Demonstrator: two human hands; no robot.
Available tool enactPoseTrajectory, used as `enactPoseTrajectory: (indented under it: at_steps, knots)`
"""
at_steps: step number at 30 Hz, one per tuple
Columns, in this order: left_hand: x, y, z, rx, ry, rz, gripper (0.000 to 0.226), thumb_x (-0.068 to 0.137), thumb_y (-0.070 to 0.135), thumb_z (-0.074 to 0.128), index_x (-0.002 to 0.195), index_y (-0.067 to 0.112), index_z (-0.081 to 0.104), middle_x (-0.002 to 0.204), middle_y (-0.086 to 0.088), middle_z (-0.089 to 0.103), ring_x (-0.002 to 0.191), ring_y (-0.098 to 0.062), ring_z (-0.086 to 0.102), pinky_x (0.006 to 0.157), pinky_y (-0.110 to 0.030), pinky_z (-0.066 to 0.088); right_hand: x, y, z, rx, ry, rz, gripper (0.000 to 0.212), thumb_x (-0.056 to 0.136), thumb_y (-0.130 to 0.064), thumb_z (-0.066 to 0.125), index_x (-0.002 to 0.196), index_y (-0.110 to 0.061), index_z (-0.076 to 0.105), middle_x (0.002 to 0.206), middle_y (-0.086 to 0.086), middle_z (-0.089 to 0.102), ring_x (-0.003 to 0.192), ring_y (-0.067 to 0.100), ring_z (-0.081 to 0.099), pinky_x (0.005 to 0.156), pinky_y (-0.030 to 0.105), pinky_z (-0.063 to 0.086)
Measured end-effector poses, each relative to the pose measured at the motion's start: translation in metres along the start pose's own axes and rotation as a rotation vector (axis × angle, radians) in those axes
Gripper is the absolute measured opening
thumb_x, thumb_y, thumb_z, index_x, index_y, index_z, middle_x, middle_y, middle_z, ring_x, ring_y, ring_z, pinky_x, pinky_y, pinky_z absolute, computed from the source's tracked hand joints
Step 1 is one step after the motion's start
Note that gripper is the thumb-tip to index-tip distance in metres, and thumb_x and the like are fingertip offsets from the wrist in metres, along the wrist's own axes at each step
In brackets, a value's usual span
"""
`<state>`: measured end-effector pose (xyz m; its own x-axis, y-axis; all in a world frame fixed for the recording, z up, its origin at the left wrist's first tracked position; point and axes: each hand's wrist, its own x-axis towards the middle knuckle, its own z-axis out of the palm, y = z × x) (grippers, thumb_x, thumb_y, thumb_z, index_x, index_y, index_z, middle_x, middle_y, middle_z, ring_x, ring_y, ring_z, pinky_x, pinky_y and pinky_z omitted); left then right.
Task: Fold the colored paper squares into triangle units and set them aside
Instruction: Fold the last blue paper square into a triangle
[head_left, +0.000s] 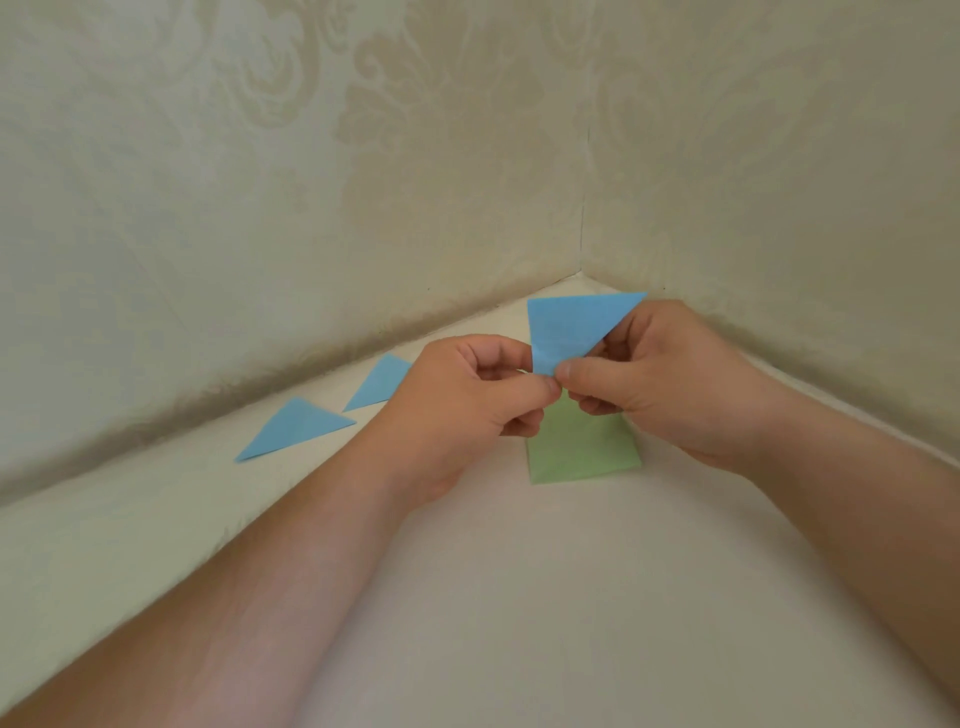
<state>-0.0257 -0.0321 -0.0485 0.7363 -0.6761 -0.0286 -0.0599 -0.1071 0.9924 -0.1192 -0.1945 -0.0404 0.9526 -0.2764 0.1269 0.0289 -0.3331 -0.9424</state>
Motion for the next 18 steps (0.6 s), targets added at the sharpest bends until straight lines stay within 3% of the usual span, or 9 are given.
enactPoseTrajectory:
  at_steps: [2,6,9,13,16,18]
  knots:
    - [-0.0003,0.0019,0.0007,0.012,-0.001,-0.050,0.014,0.085,0.001,0.075,0.095,0.009,0.079,0.071,-0.004,0.063,0.059,-0.012,0.056,0.065,-0.025,0.054,-0.0026,-0.0008,0.0006,-0.158,0.040,-0.055,0.023,0.085,-0.010,0.070,0.068,-0.011,0.055,0.063,-0.003,0.047,0.061,0.014,0.041,0.059,0.035,0.035]
    - [-0.0007,0.0047,-0.0020,0.030,0.016,-0.083,0.008,0.083,0.001,0.074,0.085,0.008,0.078,0.069,-0.002,0.059,0.058,-0.010,0.052,0.061,-0.023,0.052,-0.0054,-0.0026,0.0018,-0.274,0.091,-0.119,0.022,0.084,-0.012,0.069,0.077,-0.003,0.051,0.064,0.000,0.043,0.059,0.013,0.037,0.054,0.031,0.030]
    - [-0.0015,0.0038,-0.0020,0.055,-0.002,-0.042,0.009,0.084,0.002,0.074,0.081,0.010,0.076,0.072,-0.006,0.060,0.061,-0.012,0.054,0.066,-0.025,0.053,-0.0043,-0.0035,0.0016,-0.210,0.081,-0.055,0.020,0.084,-0.008,0.071,0.073,-0.004,0.054,0.064,0.009,0.051,0.059,0.014,0.046,0.057,0.034,0.036]
    - [-0.0024,0.0008,-0.0011,0.156,0.020,0.058,0.010,0.086,0.015,0.078,0.076,0.017,0.076,0.069,-0.004,0.063,0.065,-0.016,0.055,0.071,-0.034,0.051,-0.0020,-0.0027,0.0004,-0.133,0.100,-0.013,0.024,0.082,-0.005,0.073,0.066,-0.016,0.058,0.061,-0.002,0.058,0.059,0.010,0.059,0.063,0.034,0.046]
    - [-0.0007,0.0014,-0.0009,0.161,0.046,0.054,0.009,0.075,0.025,0.078,0.074,0.016,0.075,0.068,-0.006,0.062,0.063,-0.018,0.052,0.071,-0.037,0.047,-0.0002,-0.0002,0.0005,-0.043,0.090,-0.001,0.004,0.084,-0.007,0.075,0.084,-0.006,0.071,0.076,0.015,0.067,0.064,0.013,0.063,0.071,0.041,0.052]
    - [0.0006,0.0025,-0.0012,0.151,0.050,0.032,0.009,0.070,0.025,0.077,0.068,0.017,0.072,0.067,-0.008,0.061,0.062,-0.018,0.051,0.071,-0.038,0.046,0.0013,0.0012,-0.0006,0.009,0.085,0.004,0.009,0.086,-0.004,0.073,0.094,0.000,0.072,0.080,0.019,0.065,0.067,0.015,0.063,0.073,0.040,0.053]
